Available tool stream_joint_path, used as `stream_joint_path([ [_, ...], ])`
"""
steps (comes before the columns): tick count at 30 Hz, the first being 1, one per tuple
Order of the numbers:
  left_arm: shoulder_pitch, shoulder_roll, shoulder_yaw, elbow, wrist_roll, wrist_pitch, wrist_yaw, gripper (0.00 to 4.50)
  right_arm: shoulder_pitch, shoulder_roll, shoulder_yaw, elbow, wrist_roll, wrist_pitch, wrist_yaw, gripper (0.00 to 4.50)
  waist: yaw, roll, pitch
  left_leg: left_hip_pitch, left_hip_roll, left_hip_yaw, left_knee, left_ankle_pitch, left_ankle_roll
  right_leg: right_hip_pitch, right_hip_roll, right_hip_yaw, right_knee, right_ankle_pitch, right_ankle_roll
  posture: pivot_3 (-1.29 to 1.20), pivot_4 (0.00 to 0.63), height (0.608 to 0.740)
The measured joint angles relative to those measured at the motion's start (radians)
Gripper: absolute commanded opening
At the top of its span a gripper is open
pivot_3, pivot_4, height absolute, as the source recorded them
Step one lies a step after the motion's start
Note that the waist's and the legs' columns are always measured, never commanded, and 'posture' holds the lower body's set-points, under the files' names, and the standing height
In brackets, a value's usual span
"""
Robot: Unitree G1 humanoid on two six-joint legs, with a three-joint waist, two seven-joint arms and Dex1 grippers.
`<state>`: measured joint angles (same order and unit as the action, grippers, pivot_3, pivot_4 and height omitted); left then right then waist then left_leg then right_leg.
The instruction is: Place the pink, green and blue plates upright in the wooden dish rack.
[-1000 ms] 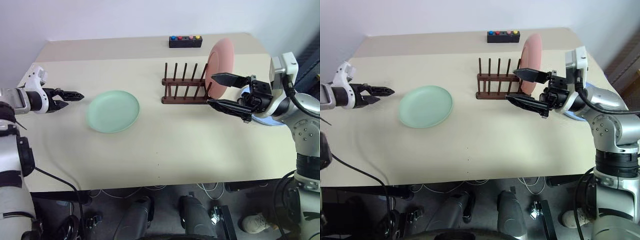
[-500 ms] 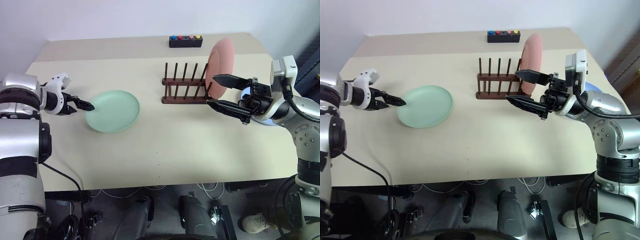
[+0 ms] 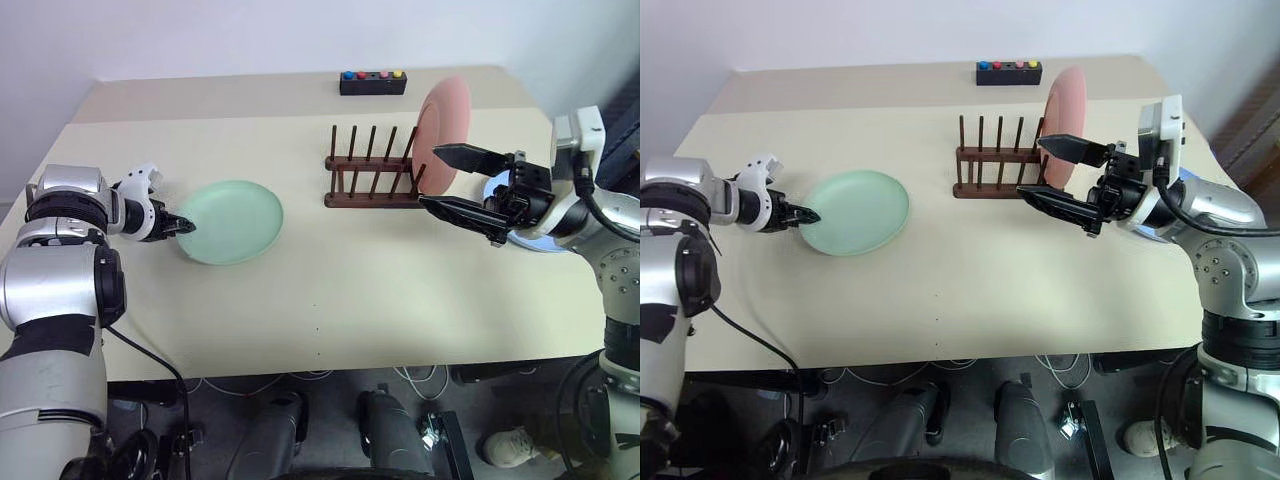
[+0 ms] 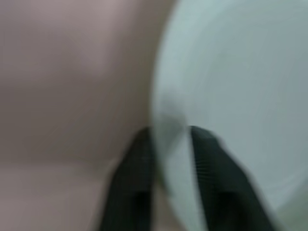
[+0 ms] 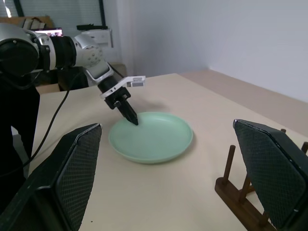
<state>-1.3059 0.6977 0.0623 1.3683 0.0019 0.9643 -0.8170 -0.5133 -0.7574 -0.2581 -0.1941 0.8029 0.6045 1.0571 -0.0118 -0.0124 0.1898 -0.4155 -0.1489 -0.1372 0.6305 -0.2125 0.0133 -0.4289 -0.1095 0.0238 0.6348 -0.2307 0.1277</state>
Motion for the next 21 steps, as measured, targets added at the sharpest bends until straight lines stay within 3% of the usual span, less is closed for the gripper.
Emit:
stream_joint_path([
  [9, -0.006, 0.008, 0.12, 0.001, -0.047, 0.028, 0.038, 0.02, -0.009, 0.0, 0.002, 0.0, 0.0, 0.0, -0.01, 4.5, -0.001, 0.0, 0.0, 0.0, 0.0, 0.0, 0.0, 0.0, 0.0, 0.0, 0.0, 0.0, 0.0, 0.0, 0.0, 0.0, 0.15, 0.74],
  [13, -0.013, 0.035, 0.186, -0.014, -0.107, -0.054, -0.083, 0.02, 0.005, -0.006, 0.03, -0.01, -0.025, -0.013, -0.001, 4.5, -0.002, -0.001, 0.0, -0.001, 0.0, 0.0, 0.0, 0.0, 0.0, -0.001, 0.0, 0.0, 0.0, 0.0, 0.0, 0.0, 0.15, 0.74],
  [17, 0.029, 0.086, 0.259, -0.085, -0.191, -0.131, -0.219, 0.02, 0.078, -0.001, 0.093, -0.028, -0.116, -0.084, 0.007, 4.5, -0.009, 0.0, -0.001, 0.0, 0.0, 0.001, 0.0, 0.0, 0.0, -0.002, 0.0, 0.001, 0.001, 0.0, 0.0, 0.0, 0.15, 0.74],
  [21, 0.176, 0.014, 0.445, -0.232, -0.364, -0.241, -0.209, 0.02, 0.048, 0.01, 0.184, -0.03, -0.295, -0.24, -0.029, 4.5, -0.007, 0.0, -0.001, 0.0, 0.0, 0.001, 0.001, 0.001, -0.002, -0.003, -0.002, 0.001, 0.005, 0.0, 0.0, 0.0, 0.15, 0.74],
])
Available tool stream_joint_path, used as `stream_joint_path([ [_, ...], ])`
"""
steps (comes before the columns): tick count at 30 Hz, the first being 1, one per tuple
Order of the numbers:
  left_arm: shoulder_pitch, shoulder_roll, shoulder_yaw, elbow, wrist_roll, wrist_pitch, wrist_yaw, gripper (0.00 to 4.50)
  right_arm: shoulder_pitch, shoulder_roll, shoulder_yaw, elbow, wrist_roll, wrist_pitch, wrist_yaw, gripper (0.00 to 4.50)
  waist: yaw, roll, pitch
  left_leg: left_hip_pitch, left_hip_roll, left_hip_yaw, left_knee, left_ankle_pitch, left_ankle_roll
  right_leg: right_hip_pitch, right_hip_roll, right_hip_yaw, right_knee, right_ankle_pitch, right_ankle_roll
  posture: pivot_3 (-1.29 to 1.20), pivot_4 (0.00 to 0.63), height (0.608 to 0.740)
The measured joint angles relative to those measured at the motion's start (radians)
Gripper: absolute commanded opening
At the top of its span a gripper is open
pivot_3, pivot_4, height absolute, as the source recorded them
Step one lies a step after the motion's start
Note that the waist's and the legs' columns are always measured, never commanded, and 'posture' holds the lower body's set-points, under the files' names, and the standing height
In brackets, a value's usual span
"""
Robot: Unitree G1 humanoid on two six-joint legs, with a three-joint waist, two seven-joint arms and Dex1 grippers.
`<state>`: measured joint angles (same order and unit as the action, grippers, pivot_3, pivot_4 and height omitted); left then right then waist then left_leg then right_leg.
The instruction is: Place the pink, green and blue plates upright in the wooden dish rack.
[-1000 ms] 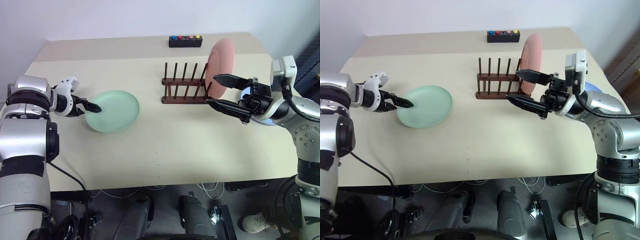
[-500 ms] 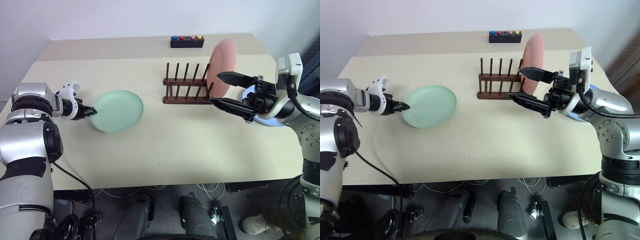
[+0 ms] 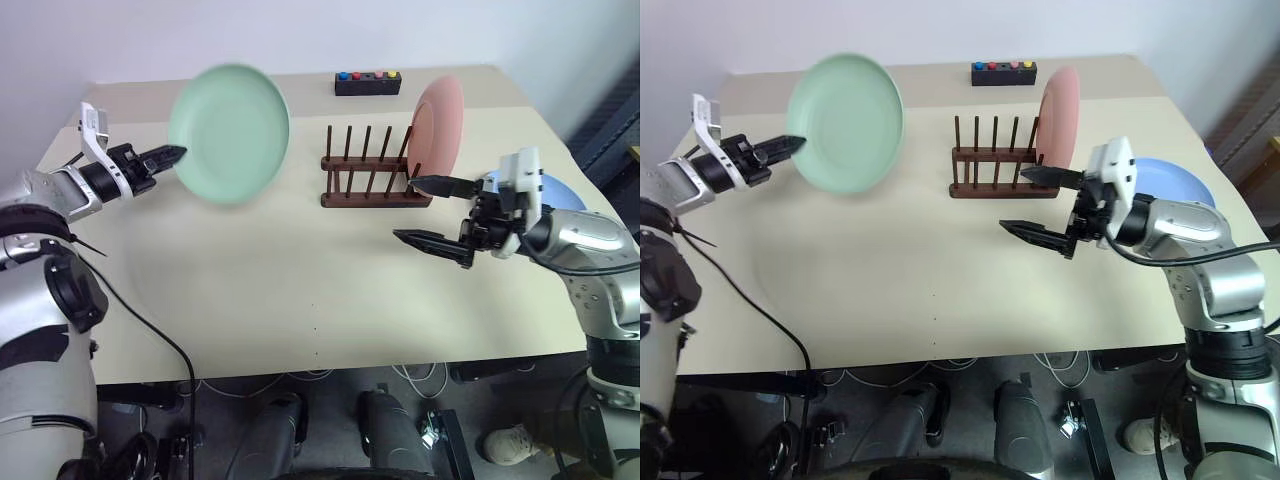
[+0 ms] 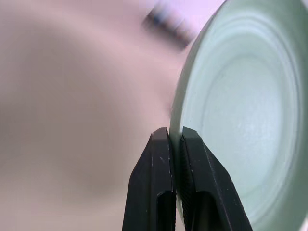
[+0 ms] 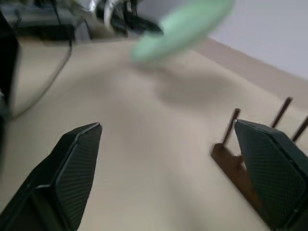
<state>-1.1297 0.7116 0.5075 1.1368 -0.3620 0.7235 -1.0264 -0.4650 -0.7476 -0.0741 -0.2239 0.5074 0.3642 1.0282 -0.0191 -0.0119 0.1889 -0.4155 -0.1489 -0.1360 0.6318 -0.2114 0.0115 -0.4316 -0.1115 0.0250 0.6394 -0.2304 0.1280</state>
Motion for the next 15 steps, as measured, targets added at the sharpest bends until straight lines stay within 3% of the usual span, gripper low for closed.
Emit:
stream_joint_path([
  [4, 0.178, -0.182, 0.127, -0.281, -0.106, -0.128, 0.194, 0.02, -0.028, 0.008, 0.094, 0.044, -0.213, -0.265, -0.006, 4.5, 0.005, -0.001, 0.0, -0.001, 0.0, 0.0, 0.002, 0.003, -0.005, 0.0, -0.001, 0.0, 0.0, 0.0, 0.0, 0.0, 0.15, 0.74],
  [8, 0.263, -0.502, 0.278, -0.596, -0.289, -0.24, 0.477, 0.02, -0.146, 0.063, 0.129, 0.142, -0.455, -0.665, -0.129, 4.5, 0.012, -0.004, 0.0, -0.003, 0.0, 0.0, 0.004, 0.003, -0.006, 0.0, -0.001, -0.001, 0.0, 0.0, 0.0, 0.0, 0.15, 0.74],
  [9, 0.265, -0.543, 0.282, -0.635, -0.316, -0.244, 0.517, 0.02, -0.166, 0.065, 0.137, 0.153, -0.503, -0.729, -0.154, 4.5, 0.011, -0.005, 0.0, -0.004, 0.0, -0.001, 0.004, 0.003, -0.006, 0.0, -0.001, -0.002, 0.0, 0.0, 0.0, 0.0, 0.15, 0.74],
  [15, 0.311, -0.803, 0.249, -0.944, -0.403, -0.381, 0.793, 0.02, -0.222, 0.115, 0.244, 0.256, -0.93, -0.834, -0.425, 4.5, 0.004, -0.008, -0.001, -0.002, 0.0, 0.0, 0.003, 0.004, -0.007, 0.0, 0.001, 0.0, 0.001, 0.0, 0.0, 0.0, 0.15, 0.74],
])
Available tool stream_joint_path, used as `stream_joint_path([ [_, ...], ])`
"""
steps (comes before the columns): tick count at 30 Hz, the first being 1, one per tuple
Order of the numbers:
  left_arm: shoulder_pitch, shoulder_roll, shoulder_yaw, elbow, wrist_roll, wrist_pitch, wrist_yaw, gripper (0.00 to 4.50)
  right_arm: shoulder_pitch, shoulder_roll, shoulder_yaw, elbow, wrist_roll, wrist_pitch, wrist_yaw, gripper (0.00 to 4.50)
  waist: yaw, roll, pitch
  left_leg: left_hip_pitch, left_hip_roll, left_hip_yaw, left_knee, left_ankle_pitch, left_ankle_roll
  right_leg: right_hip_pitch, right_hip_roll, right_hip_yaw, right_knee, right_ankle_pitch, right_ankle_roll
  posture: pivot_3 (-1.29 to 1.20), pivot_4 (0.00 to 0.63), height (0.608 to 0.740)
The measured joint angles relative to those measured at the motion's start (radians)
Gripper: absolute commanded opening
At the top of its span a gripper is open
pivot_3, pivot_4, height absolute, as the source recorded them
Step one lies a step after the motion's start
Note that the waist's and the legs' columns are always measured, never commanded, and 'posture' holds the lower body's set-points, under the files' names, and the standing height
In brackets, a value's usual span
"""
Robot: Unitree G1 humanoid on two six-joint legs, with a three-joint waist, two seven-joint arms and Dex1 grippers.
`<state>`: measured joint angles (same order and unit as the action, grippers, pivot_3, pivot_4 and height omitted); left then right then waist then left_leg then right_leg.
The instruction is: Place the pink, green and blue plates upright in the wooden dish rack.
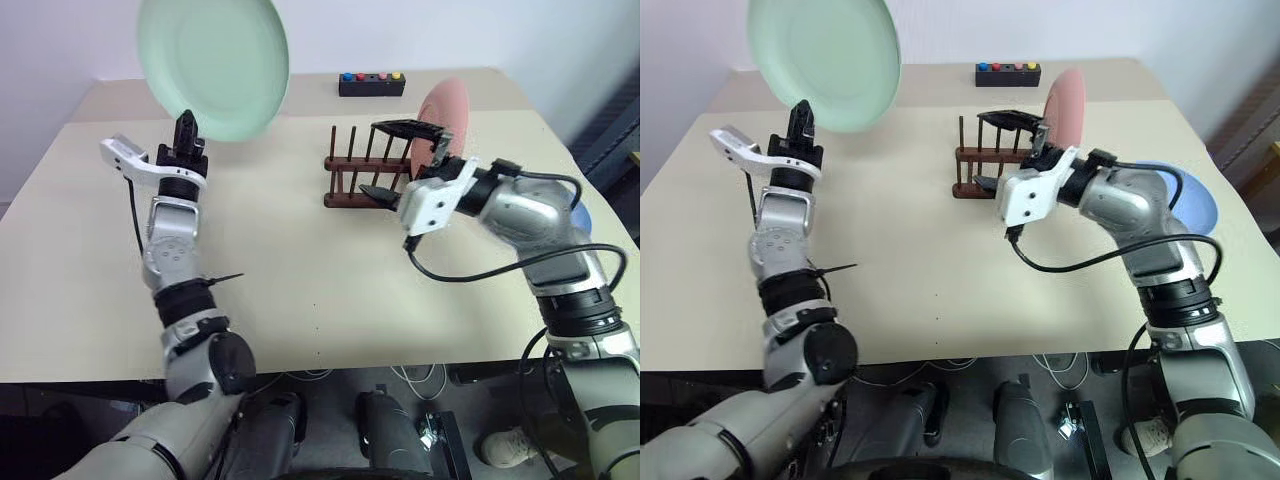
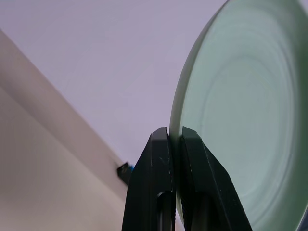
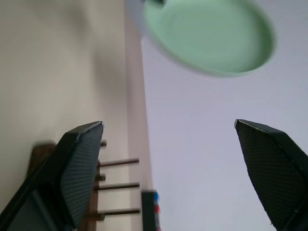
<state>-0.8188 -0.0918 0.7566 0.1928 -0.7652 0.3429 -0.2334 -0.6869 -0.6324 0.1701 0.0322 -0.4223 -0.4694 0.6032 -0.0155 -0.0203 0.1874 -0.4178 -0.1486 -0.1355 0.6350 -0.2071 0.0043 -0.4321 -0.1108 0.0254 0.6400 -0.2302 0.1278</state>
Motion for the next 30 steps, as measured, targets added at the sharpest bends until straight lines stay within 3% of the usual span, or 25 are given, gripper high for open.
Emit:
stream_joint_path([
  [3, 0.049, -0.052, -0.059, -0.069, -0.036, 0.003, 0.065, 0.02, -0.005, 0.05, 0.061, 0.0, -0.151, 0.004, -0.101, 4.5, 0.003, 0.0, 0.0, 0.0, 0.0, 0.0, 0.0, 0.0, 0.0, 0.0, 0.002, 0.0, 0.001, 0.0, 0.0, 0.0, 0.15, 0.74],
  [9, 0.121, -0.063, -0.199, -0.171, -0.06, 0.012, 0.115, 0.02, -0.063, 0.13, 0.132, 0.016, -0.341, 0.046, -0.239, 4.5, 0.005, 0.0, 0.0, 0.0, 0.0, 0.0, 0.0, 0.0, -0.001, 0.0, 0.003, 0.001, 0.0, 0.0, 0.0, 0.0, 0.15, 0.74],
  [20, 0.201, -0.066, -0.435, -0.241, -0.067, -0.007, 0.117, 0.02, -0.186, 0.214, 0.214, 0.19, -0.474, 0.115, -0.405, 4.5, 0.003, 0.0, 0.0, 0.002, 0.001, 0.0, -0.002, 0.001, -0.002, 0.001, 0.005, 0.001, -0.002, 0.001, -0.002, 0.0, 0.15, 0.74],
  [23, 0.222, -0.067, -0.46, -0.253, -0.067, -0.021, 0.121, 0.0, -0.198, 0.219, 0.211, 0.223, -0.436, 0.13, -0.394, 3.56, 0.003, 0.0, 0.0, 0.003, 0.003, 0.0, -0.004, 0.001, -0.002, 0.003, 0.007, 0.001, -0.006, 0.002, -0.004, 0.0, 0.15, 0.74],
  [30, 0.23, -0.068, -0.498, -0.261, -0.031, -0.041, 0.146, 0.0, -0.194, 0.217, 0.213, 0.241, -0.399, 0.159, -0.382, 0.12, 0.004, 0.0, 0.0, 0.003, 0.004, 0.0, -0.004, 0.001, -0.002, 0.003, 0.008, 0.001, -0.007, 0.003, -0.005, 0.0, 0.15, 0.74],
])
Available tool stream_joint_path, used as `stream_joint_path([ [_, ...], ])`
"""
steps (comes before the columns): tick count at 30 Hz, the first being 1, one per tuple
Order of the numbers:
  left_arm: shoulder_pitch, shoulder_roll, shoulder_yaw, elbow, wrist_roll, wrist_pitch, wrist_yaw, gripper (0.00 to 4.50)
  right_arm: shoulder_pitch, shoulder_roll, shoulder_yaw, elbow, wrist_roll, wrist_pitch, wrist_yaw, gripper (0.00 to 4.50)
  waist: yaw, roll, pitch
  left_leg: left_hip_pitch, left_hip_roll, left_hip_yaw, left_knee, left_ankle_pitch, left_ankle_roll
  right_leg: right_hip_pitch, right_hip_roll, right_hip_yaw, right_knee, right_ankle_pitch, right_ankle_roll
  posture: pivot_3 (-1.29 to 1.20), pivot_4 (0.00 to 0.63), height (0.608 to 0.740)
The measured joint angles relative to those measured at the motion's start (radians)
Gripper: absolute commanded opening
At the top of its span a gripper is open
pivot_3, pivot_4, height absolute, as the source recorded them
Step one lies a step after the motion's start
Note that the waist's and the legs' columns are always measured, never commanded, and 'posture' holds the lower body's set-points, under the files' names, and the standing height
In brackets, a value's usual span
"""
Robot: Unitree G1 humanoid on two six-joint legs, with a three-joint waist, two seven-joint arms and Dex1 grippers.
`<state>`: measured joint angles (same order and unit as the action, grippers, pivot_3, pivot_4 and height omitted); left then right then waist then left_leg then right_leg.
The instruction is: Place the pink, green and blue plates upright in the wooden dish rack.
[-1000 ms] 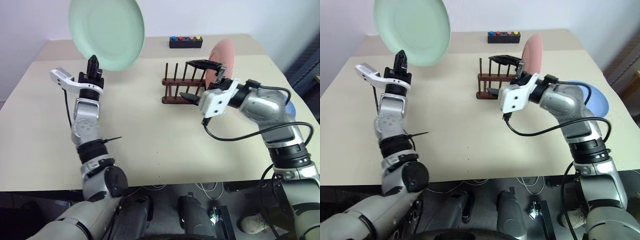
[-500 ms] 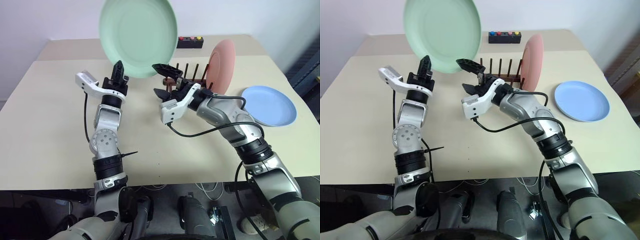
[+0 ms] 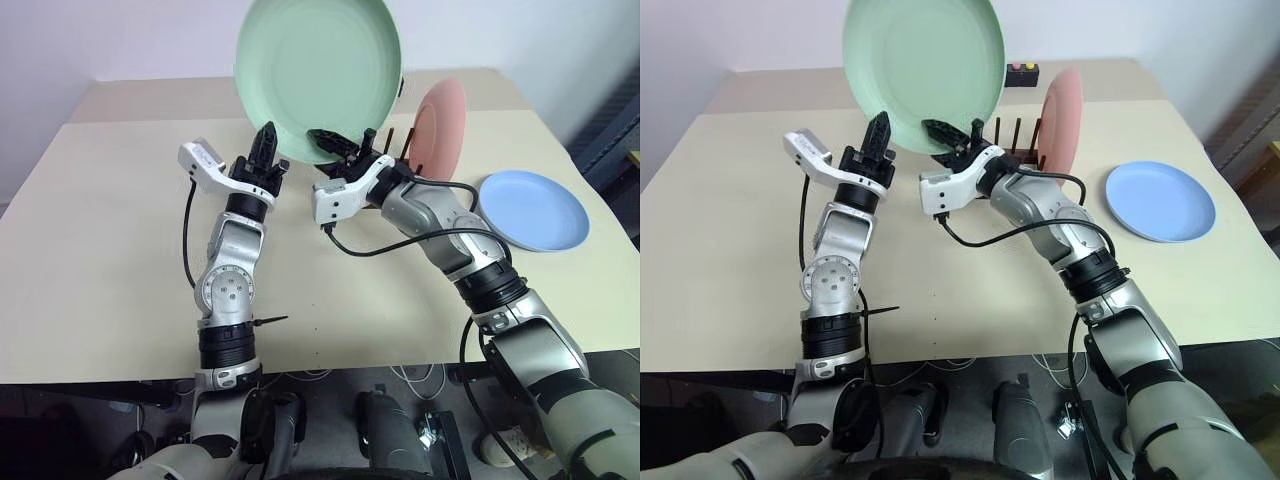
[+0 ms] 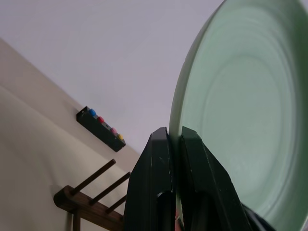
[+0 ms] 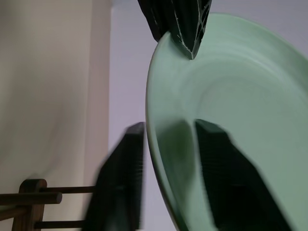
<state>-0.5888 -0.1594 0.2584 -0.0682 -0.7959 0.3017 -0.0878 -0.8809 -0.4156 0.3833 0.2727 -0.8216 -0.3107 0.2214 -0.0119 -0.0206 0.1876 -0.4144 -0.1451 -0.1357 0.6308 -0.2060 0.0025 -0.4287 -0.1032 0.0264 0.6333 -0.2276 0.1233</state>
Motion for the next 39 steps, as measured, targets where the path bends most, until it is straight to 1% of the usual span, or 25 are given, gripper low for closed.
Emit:
stream_joint_path([
  [1, -0.001, 0.001, -0.003, -0.004, 0.003, -0.001, 0.003, 0.0, 0.006, 0.0, 0.001, -0.005, -0.001, -0.001, -0.002, 0.05, 0.0, 0.0, 0.0, 0.0, 0.0, 0.0, 0.0, 0.0, 0.0, 0.0, 0.0, 0.0, 0.0, 0.0, 0.0, 0.0, 0.15, 0.74],
  [4, -0.001, 0.001, -0.006, -0.005, 0.003, -0.001, 0.003, 0.0, 0.011, -0.002, 0.002, -0.01, -0.006, 0.0, -0.012, 0.05, 0.0, 0.0, 0.0, 0.0, 0.0, 0.0, 0.0, 0.0, 0.0, 0.0, 0.0, 0.0, 0.0, 0.0, 0.0, 0.0, 0.15, 0.74],
  [7, -0.001, 0.002, -0.012, -0.009, 0.001, 0.004, -0.007, 1.0, 0.012, -0.003, 0.004, -0.012, -0.011, -0.001, -0.016, 0.0, 0.0, 0.0, 0.0, 0.0, 0.0, 0.0, 0.0, 0.0, 0.0, 0.0, 0.0, 0.0, 0.0, 0.0, 0.0, 0.0, 0.15, 0.74],
  [9, -0.001, 0.002, -0.037, -0.013, 0.0, 0.019, -0.022, 1.98, 0.011, -0.003, 0.002, -0.012, -0.011, 0.013, -0.02, 0.0, 0.001, 0.0, 0.0, 0.0, 0.0, 0.0, 0.0, 0.0, 0.0, 0.0, 0.0, 0.0, 0.0, 0.0, 0.0, 0.0, 0.15, 0.74],
  [10, 0.0, 0.001, -0.049, -0.013, -0.001, 0.024, -0.029, 2.55, 0.011, -0.003, 0.002, -0.013, -0.01, 0.015, -0.025, 0.0, 0.001, 0.0, 0.0, 0.0, 0.0, 0.0, 0.0, 0.0, 0.0, 0.0, 0.0, 0.0, -0.001, 0.0, 0.0, 0.0, 0.15, 0.74],
  [13, 0.0, 0.002, -0.048, -0.013, -0.016, 0.036, -0.04, 4.06, 0.011, -0.003, 0.002, -0.013, -0.01, 0.02, -0.035, 0.0, 0.0, 0.0, 0.0, 0.0, 0.0, 0.0, 0.0, 0.0, 0.0, 0.0, 0.0, 0.0, -0.001, 0.0, 0.0, 0.0, 0.15, 0.74],
  [14, 0.0, 0.002, -0.048, -0.013, -0.025, 0.042, -0.044, 4.48, 0.011, -0.004, 0.001, -0.013, -0.009, 0.021, -0.038, 0.0, -0.001, 0.0, 0.0, 0.0, 0.001, 0.0, 0.0, 0.0, 0.0, 0.0, 0.0, 0.0, -0.001, 0.0, 0.0, 0.0, 0.15, 0.74],
  [17, 0.0, 0.02, -0.048, -0.015, -0.054, 0.071, -0.052, 4.48, 0.011, -0.004, -0.006, -0.013, 0.012, 0.023, -0.043, 0.0, -0.001, 0.0, 0.0, 0.0, 0.001, 0.0, 0.0, 0.0, 0.0, 0.0, 0.001, 0.0, -0.001, 0.0, 0.0, 0.0, 0.15, 0.74],
  [20, 0.017, 0.064, -0.029, -0.034, -0.132, 0.13, -0.083, 4.48, 0.008, -0.008, -0.032, -0.013, 0.052, 0.024, -0.043, 0.0, -0.002, 0.0, 0.0, 0.0, 0.001, 0.0, 0.0, 0.0, 0.0, 0.0, 0.001, 0.0, -0.001, 0.0, 0.0, 0.0, 0.15, 0.74],
  [22, 0.05, 0.142, -0.026, -0.065, -0.163, 0.182, -0.115, 4.48, -0.022, -0.029, -0.054, -0.013, 0.089, 0.022, -0.026, 0.0, -0.005, 0.0, 0.0, 0.0, 0.001, 0.0, -0.001, 0.0, 0.0, 0.0, 0.001, 0.0, 0.0, 0.0, 0.0, 0.0, 0.15, 0.74],
  [24, 0.085, 0.244, -0.044, -0.091, -0.137, 0.215, -0.158, 4.48, -0.068, -0.037, -0.097, -0.015, 0.146, 0.021, -0.006, 0.0, -0.008, 0.001, 0.0, 0.0, 0.002, 0.0, -0.002, 0.0, -0.001, -0.001, 0.001, 0.0, 0.0, 0.0, -0.001, 0.0, 0.15, 0.74],
  [25, 0.111, 0.312, -0.059, -0.109, -0.104, 0.217, -0.196, 4.48, -0.087, -0.017, -0.126, -0.026, 0.23, 0.027, 0.023, 0.0, -0.01, 0.001, 0.0, 0.0, 0.002, 0.0, -0.003, 0.0, -0.001, -0.001, 0.002, 0.001, -0.001, 0.001, -0.001, 0.0, 0.15, 0.74],
  [27, 0.166, 0.45, -0.063, -0.114, -0.053, 0.223, -0.272, 4.48, -0.125, 0.085, -0.228, -0.095, 0.506, 0.092, 0.111, 0.0, -0.025, 0.001, 0.001, 0.002, 0.005, 0.0, -0.005, 0.0, -0.002, -0.001, 0.004, 0.003, -0.001, 0.001, -0.002, 0.0, 0.15, 0.74],
  [29, 0.178, 0.525, -0.05, -0.101, -0.038, 0.238, -0.333, 4.48, -0.171, 0.186, -0.322, -0.196, 0.806, 0.226, 0.192, 0.0, -0.027, 0.002, 0.001, 0.002, 0.007, -0.001, -0.005, -0.001, -0.003, 0.0, 0.006, 0.002, -0.001, 0.001, -0.003, 0.0, 0.15, 0.74],
  [31, 0.176, 0.584, -0.039, -0.101, -0.067, 0.274, -0.395, 4.48, -0.199, 0.224, -0.4, -0.251, 1.037, 0.383, 0.242, 0.0, -0.018, 0.001, 0.001, 0.003, 0.007, -0.004, -0.004, -0.003, -0.001, 0.002, 0.006, 0.0, -0.003, 0.002, -0.004, 0.0, 0.15, 0.74],
  [34, 0.161, 0.693, -0.031, -0.101, -0.081, 0.323, -0.479, 4.48, -0.195, 0.211, -0.541, -0.244, 1.337, 0.643, 0.289, 0.0, 0.001, 0.002, 0.001, 0.004, 0.006, -0.004, -0.004, -0.005, 0.003, 0.002, 0.006, 0.0, -0.004, 0.003, -0.005, 0.0, 0.15, 0.74],
  [37, 0.128, 0.763, -0.015, -0.101, -0.114, 0.378, -0.545, 4.48, -0.164, 0.153, -0.635, -0.191, 1.507, 0.833, 0.311, 0.0, 0.002, 0.003, 0.001, 0.004, 0.006, -0.003, -0.005, -0.005, 0.003, 0.002, 0.006, 0.0, -0.004, 0.003, -0.005, 0.0, 0.15, 0.74],
  [39, 0.112, 0.798, -0.009, -0.104, -0.139, 0.411, -0.589, 4.48, -0.154, 0.131, -0.686, -0.144, 1.577, 0.923, 0.299, 0.0, -0.002, 0.004, 0.002, 0.004, 0.006, -0.001, -0.008, -0.005, 0.003, 0.001, 0.005, 0.001, -0.004, 0.003, -0.005, 0.0, 0.15, 0.74],
])
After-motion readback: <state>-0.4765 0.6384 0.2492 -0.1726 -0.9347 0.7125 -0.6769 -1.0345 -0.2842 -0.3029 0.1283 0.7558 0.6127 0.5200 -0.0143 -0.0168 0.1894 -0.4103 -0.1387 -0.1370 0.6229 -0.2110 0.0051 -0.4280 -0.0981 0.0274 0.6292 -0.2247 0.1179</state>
